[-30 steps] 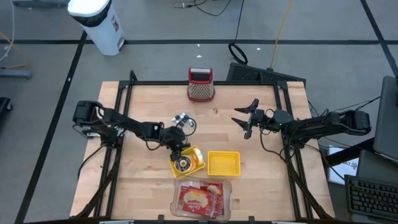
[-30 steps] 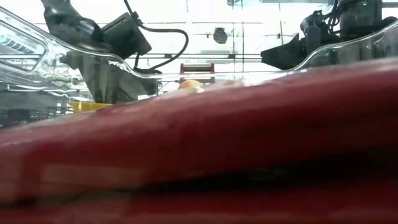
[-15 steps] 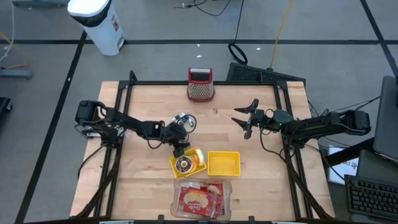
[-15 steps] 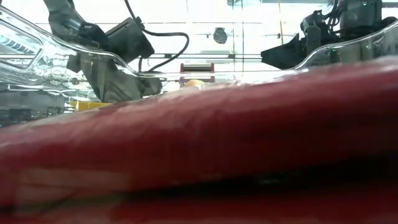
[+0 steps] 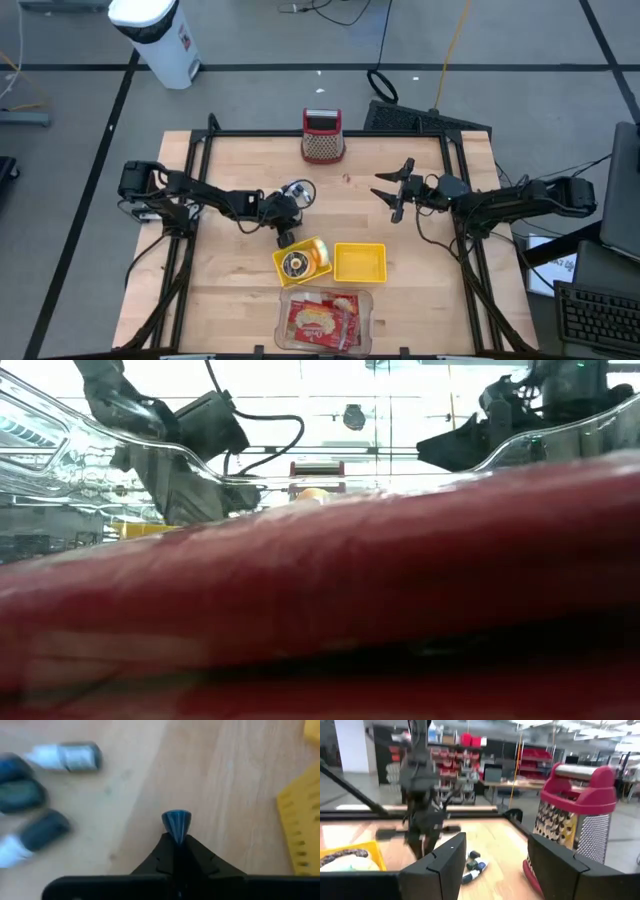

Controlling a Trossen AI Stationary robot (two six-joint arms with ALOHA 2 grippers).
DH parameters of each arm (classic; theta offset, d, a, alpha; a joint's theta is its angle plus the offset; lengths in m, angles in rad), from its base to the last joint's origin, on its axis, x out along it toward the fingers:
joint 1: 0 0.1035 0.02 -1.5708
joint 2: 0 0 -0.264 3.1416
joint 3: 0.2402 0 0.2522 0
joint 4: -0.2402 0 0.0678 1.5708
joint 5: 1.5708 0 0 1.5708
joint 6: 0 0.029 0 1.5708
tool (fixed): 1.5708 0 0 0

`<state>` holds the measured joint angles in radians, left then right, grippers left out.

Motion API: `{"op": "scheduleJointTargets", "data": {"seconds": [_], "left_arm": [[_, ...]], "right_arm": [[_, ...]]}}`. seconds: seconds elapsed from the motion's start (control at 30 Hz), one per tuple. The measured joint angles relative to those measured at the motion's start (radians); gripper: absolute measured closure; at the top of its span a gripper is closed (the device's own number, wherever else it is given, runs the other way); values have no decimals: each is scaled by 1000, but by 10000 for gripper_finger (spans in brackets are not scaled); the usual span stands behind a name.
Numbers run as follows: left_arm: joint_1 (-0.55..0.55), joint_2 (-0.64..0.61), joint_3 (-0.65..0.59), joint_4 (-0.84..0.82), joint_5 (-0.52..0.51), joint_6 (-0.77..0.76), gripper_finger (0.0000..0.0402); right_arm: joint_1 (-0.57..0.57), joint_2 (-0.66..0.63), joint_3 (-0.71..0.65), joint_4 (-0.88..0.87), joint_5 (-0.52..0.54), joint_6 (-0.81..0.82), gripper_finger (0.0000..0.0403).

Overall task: Pick & Place Food Item
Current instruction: Put the large blue food coloring bottle into the right yellow bin

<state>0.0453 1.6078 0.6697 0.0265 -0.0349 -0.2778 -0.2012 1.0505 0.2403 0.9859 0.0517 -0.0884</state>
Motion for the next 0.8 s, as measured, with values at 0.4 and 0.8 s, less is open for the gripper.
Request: {"op": "scheduleJointTargets", "data": {"seconds": [0.4,0.8], "left_arm": [[70,-103,227,-100,243,5,369],[83,-103,359,-84,405,-53,368]], "right_arm": [[63,220,312,-341,-32,-389,202],[209,473,423,-110,-18,-736,202]]}}
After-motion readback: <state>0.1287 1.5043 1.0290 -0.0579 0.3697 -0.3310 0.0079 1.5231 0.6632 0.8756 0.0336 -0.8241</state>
